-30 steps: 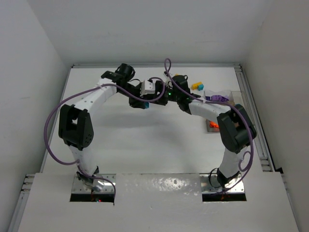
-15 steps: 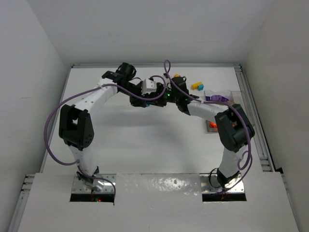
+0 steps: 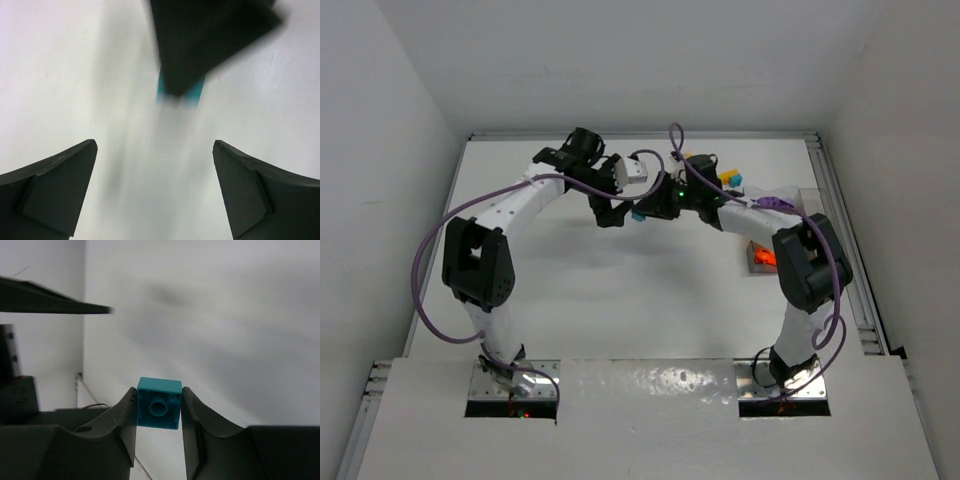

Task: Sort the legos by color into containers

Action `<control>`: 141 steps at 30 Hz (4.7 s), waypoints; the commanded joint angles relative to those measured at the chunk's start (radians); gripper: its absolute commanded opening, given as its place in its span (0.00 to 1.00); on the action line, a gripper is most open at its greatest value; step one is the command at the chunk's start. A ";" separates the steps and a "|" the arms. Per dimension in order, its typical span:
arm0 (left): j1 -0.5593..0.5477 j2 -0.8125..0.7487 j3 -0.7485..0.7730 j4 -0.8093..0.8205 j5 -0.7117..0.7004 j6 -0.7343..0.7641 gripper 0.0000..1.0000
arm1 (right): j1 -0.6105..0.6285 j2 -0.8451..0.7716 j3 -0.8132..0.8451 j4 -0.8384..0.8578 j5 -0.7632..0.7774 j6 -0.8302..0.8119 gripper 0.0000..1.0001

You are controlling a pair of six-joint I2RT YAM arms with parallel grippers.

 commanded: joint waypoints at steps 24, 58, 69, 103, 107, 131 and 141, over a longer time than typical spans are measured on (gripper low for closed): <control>0.034 -0.176 -0.107 0.161 -0.665 -0.481 1.00 | -0.753 -0.314 0.001 -0.816 1.020 -0.639 0.00; 0.066 -0.180 -0.104 0.148 -0.720 -0.479 1.00 | -0.779 -0.231 -0.029 -0.696 0.914 -0.533 0.57; 0.073 -0.154 -0.077 0.156 -0.717 -0.505 1.00 | -0.517 -0.268 0.121 -0.632 0.849 -0.774 0.50; 0.108 -0.101 0.018 0.125 -0.800 -0.649 1.00 | -0.227 0.568 0.813 -0.527 0.629 -0.384 0.56; 0.111 -0.092 0.020 0.130 -0.802 -0.649 1.00 | -0.225 0.597 0.808 -0.489 0.616 -0.378 0.52; 0.074 -0.084 0.004 0.093 -0.426 -0.320 0.84 | -0.210 0.371 0.577 -0.369 0.223 -0.467 0.00; -0.111 0.006 0.043 0.213 -0.355 -0.301 0.96 | -0.090 0.132 0.215 -0.247 0.122 -0.323 0.00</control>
